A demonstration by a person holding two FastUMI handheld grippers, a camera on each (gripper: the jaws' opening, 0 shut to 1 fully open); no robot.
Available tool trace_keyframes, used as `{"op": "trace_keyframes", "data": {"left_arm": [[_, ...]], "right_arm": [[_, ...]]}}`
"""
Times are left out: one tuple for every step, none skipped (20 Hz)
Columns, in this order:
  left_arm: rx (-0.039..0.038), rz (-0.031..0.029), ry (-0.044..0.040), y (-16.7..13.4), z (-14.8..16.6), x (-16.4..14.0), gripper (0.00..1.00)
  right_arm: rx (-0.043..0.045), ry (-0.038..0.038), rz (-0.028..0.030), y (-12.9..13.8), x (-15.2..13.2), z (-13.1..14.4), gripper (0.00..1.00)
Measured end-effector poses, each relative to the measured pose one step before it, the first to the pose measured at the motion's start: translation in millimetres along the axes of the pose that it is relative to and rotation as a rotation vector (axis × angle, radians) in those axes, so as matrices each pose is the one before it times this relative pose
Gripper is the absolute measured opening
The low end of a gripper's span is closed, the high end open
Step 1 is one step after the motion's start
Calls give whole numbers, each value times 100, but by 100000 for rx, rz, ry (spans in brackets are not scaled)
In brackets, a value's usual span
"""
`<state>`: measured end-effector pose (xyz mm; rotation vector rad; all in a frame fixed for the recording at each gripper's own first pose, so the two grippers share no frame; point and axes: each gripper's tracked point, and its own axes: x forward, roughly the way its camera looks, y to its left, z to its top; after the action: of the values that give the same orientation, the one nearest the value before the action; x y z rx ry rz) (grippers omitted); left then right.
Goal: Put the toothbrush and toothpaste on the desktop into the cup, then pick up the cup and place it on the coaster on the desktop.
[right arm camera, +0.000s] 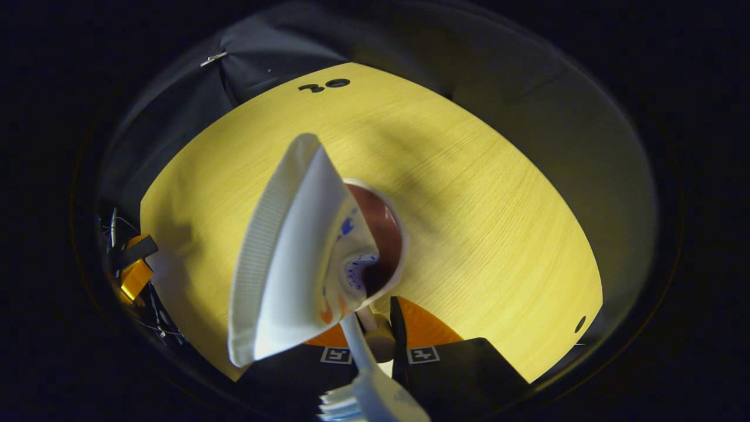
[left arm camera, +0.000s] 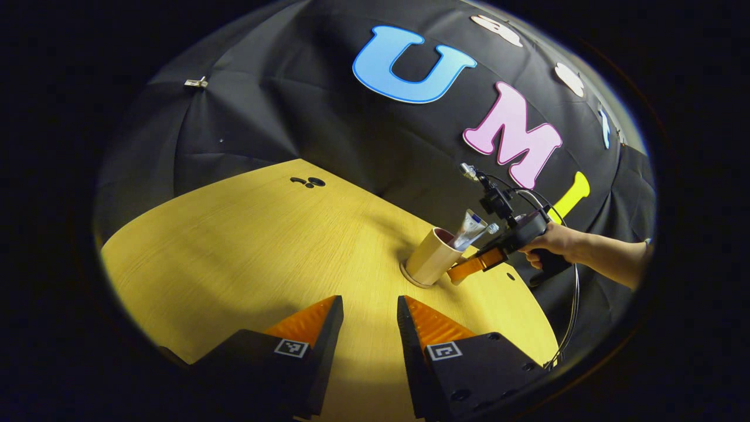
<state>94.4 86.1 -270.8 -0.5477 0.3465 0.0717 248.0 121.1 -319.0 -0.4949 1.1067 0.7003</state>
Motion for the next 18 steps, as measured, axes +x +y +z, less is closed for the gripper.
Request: {"op": "trace_keyframes", "data": {"left_arm": [[-340, -51, -62, -1, 105, -50, 59], [-89, -63, -5, -72, -19, 13, 59], [174, 46, -50, -21, 102, -38, 59], [143, -32, -19, -38, -28, 38, 59], [33, 48, 9, -36, 84, 37, 59], [-48, -80, 106, -88, 18, -67, 59], [20, 155, -110, -19, 144, -77, 59], [-106, -37, -125, -85, -3, -37, 59], [-73, 52, -278, -64, 121, -62, 59], [-36, -138, -171, -106, 15, 14, 59], [76, -99, -140, -207, 232, -120, 59], [250, -124, -29, -65, 7, -105, 59], [277, -134, -52, -145, 113, -120, 59], [162, -69, -5, -100, 51, -80, 59], [73, -169, -87, -198, 128, -152, 59], [152, -197, -53, -208, 192, -257, 59], [281, -340, -158, -204, 283, -196, 59], [435, -151, 119, -227, 115, -93, 59]], "right_arm": [[294, 287, -57, -59, -24, -196, 24], [512, 64, 324, 109, 96, -50, 19], [109, 249, 218, 4, -63, -53, 24], [-399, 24, 24, -4, 18, 1, 19], [-427, 63, -81, -3, -6, -73, 22], [-94, 16, -94, 9, -15, 3, 23], [40, 131, 76, 68, 8, -72, 25], [231, 104, 178, 84, 17, -52, 25], [238, 136, 448, 57, -81, 51, 26], [110, 43, -42, -9, -153, 26, 27], [182, -887, -426, -39, -173, 150, 28], [658, -700, -97, -63, -266, 97, 29], [1005, -505, 285, 15, -352, 50, 29], [623, -621, -151, -181, -343, 30, 29], [351, -910, -488, -177, -449, 55, 31], [432, -1299, -405, -89, -505, 171, 33], [671, -1733, -66, 19, -295, 172, 39], [1414, -1599, 1016, 80, -624, 219, 41]]}}
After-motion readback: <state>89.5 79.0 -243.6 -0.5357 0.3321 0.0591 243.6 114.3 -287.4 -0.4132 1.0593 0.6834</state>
